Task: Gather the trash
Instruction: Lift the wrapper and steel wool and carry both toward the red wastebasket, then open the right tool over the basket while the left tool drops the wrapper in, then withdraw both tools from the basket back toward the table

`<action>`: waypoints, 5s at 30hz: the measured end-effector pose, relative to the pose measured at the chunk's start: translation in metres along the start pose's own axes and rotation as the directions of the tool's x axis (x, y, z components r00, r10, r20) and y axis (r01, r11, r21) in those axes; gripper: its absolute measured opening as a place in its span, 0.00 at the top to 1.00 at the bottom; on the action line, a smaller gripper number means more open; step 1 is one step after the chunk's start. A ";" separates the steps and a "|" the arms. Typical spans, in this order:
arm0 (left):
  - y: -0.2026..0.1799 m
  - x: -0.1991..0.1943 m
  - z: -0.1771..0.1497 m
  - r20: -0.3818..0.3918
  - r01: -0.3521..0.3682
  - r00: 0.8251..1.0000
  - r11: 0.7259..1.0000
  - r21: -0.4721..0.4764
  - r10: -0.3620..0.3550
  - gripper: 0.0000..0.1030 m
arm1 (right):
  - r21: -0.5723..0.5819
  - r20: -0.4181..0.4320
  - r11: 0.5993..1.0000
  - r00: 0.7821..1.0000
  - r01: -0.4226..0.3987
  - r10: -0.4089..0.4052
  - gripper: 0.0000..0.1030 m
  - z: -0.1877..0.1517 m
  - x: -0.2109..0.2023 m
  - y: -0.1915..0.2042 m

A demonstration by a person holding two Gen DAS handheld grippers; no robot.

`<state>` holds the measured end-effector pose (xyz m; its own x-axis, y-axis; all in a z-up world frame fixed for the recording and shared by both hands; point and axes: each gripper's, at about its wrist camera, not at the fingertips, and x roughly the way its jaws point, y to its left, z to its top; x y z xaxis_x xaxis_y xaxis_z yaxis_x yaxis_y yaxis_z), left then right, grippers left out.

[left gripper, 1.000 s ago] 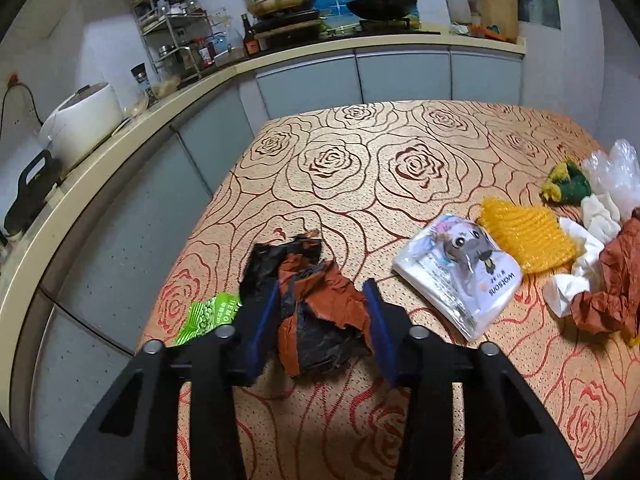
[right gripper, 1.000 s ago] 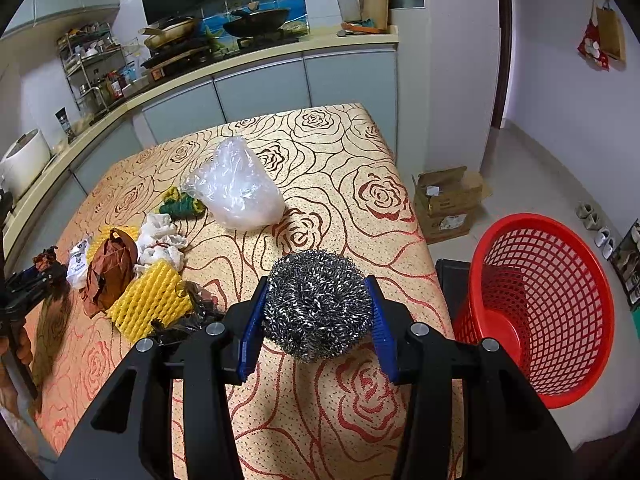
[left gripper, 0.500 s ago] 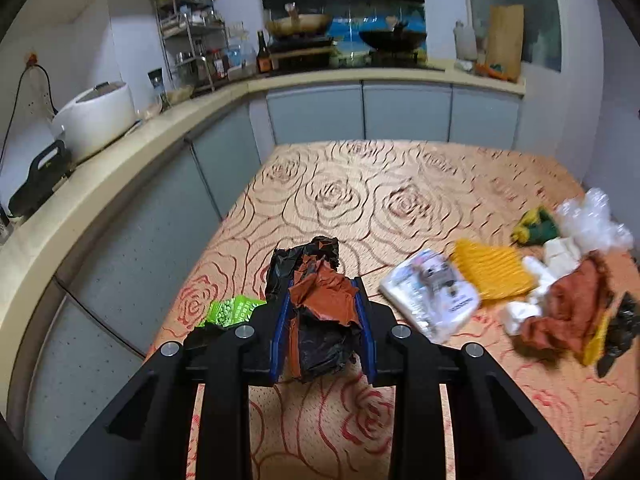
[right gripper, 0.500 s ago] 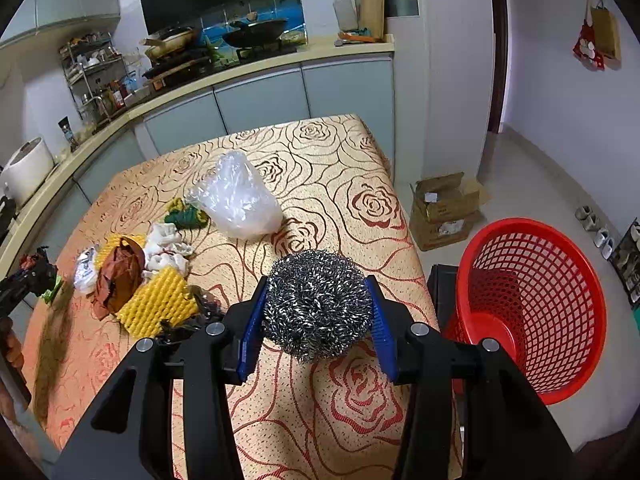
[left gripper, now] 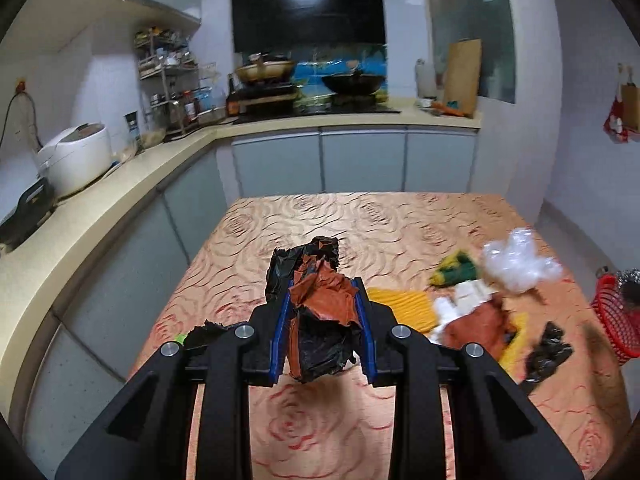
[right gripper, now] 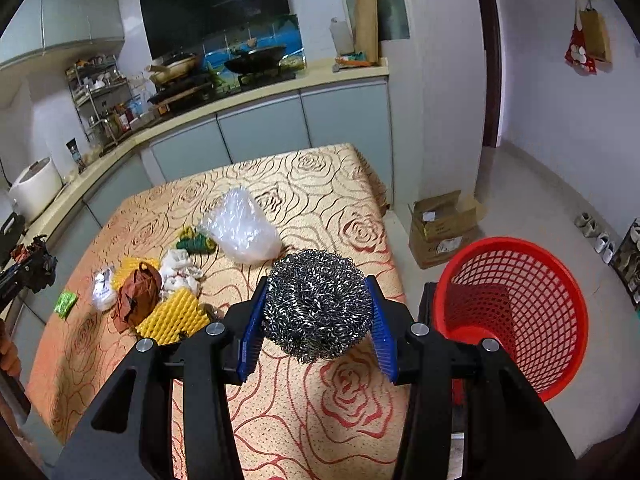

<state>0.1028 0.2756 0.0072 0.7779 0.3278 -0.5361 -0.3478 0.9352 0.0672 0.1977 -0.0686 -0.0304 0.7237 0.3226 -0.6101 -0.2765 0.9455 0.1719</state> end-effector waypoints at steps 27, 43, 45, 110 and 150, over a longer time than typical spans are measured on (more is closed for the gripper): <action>-0.222 -0.009 0.023 -0.011 0.471 0.879 0.866 0.169 -0.476 0.73 | 0.195 0.091 0.960 0.971 0.201 -0.222 0.56 0.003 -0.059 -0.124; -0.362 0.011 0.003 -0.177 0.668 0.744 0.707 0.232 -0.644 0.73 | 0.252 0.042 0.921 0.947 0.297 -0.317 0.56 -0.002 -0.055 -0.181; -0.373 0.018 0.000 -0.202 0.681 0.732 0.694 0.233 -0.651 0.73 | 0.250 0.026 0.920 0.947 0.303 -0.319 0.56 -0.004 -0.049 -0.186; -0.321 0.009 -0.013 -0.131 0.584 0.811 0.776 0.237 -0.570 0.19 | 0.191 0.003 0.937 0.955 0.292 -0.298 0.25 -0.011 -0.033 -0.148; 0.035 0.038 -0.040 -0.087 -0.104 0.992 0.990 -0.099 0.096 0.18 | -0.083 -0.048 0.996 0.998 0.028 -0.032 0.19 -0.018 0.022 0.032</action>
<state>0.0992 0.3159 -0.0449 0.6925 0.4030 -0.5983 -0.4770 0.8780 0.0392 0.1937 -0.0315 -0.0523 0.7008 0.2893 -0.6521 -0.3077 0.9472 0.0895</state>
